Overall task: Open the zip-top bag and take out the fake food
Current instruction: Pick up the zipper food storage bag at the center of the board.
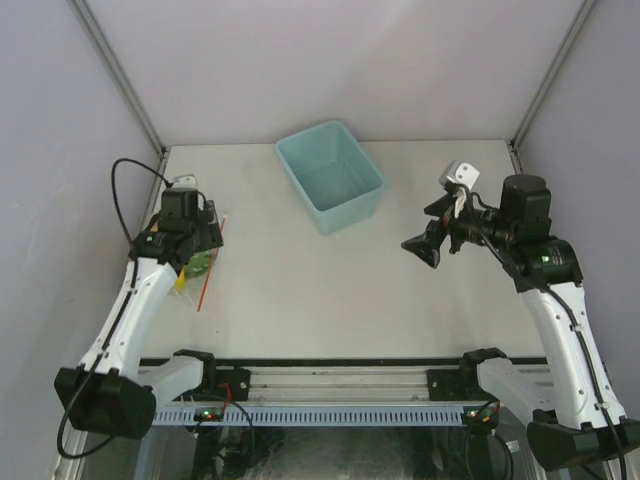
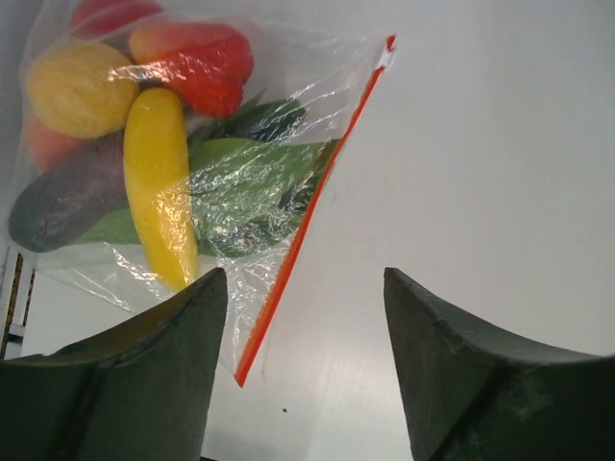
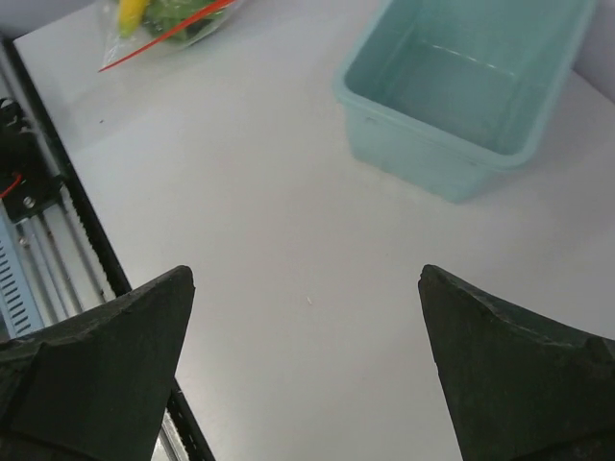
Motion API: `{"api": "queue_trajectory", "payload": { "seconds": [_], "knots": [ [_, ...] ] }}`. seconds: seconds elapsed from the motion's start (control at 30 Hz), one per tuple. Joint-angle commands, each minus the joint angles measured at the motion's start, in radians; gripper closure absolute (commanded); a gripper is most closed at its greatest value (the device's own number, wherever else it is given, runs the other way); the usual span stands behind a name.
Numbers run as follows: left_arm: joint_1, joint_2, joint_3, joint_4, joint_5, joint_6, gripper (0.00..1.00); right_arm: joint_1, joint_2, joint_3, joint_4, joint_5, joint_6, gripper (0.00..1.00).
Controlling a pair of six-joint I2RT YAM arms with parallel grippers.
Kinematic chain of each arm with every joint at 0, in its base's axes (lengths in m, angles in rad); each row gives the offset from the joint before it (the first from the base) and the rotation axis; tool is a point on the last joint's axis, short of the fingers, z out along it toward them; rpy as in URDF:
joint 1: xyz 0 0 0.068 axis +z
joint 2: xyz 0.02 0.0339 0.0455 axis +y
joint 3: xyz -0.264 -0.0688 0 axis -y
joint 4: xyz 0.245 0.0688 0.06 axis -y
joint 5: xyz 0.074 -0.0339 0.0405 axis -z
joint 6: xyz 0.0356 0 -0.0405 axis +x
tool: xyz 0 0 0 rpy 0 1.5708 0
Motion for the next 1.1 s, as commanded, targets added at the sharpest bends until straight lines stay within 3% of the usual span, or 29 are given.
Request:
{"api": "queue_trajectory", "payload": {
  "seconds": [0.0, 0.17, 0.5, 0.73, 0.83, 0.97, 1.07],
  "knots": [
    [0.008, 0.078, -0.044, 0.081, -0.062, 0.075, 0.33, 0.024, -0.030, -0.127, 0.177, -0.132, -0.022, 0.00],
    [0.001, 0.205, -0.058, 0.131, -0.124, 0.113, 0.41, 0.039, -0.055, -0.262, 0.321, -0.179, -0.033, 0.00],
    [-0.073, 0.417, 0.010, 0.252, -0.185, 0.161, 0.50, 0.129, 0.001, -0.349, 0.515, -0.217, -0.003, 0.00],
    [-0.080, 0.554, 0.064, 0.263, -0.204, 0.168, 0.53, 0.138, 0.010, -0.376, 0.534, -0.218, 0.012, 0.00],
    [-0.081, 0.584, 0.071, 0.261, -0.237, 0.164, 0.66, 0.137, 0.009, -0.376, 0.526, -0.217, 0.001, 0.00],
    [-0.080, 0.581, 0.071, 0.263, -0.258, 0.164, 0.98, 0.134, 0.007, -0.375, 0.531, -0.215, 0.000, 0.00],
    [-0.086, 0.549, 0.075, 0.254, -0.233, 0.192, 1.00, 0.131, 0.008, -0.376, 0.541, -0.219, 0.000, 0.00]
  ]
}}
